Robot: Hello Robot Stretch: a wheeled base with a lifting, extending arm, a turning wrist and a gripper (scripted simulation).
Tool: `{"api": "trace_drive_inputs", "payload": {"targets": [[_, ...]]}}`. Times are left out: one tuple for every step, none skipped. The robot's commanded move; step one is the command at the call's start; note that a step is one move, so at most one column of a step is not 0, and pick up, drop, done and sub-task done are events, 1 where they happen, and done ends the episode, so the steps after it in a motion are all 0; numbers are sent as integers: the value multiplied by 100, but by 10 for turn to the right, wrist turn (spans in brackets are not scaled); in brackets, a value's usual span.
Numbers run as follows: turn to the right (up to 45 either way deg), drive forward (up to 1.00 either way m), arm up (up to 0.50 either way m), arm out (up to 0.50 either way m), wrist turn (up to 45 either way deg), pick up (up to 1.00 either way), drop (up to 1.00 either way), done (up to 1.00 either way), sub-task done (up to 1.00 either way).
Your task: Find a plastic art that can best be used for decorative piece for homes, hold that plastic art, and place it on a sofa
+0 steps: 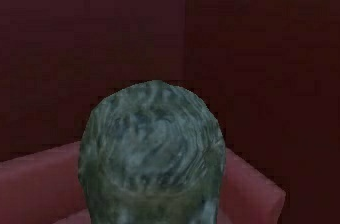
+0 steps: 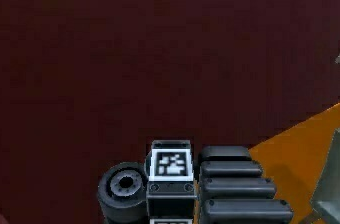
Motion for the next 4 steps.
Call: {"api": "trace_drive_inputs", "payload": {"targets": [[-450,0,0,0,0,0,0,0,0],[-450,0,0,0,0,0,0,0,0],[-240,0,0,0,0,0,0,0,0],[0,80,0,0,0,0,0,0,0]]}}
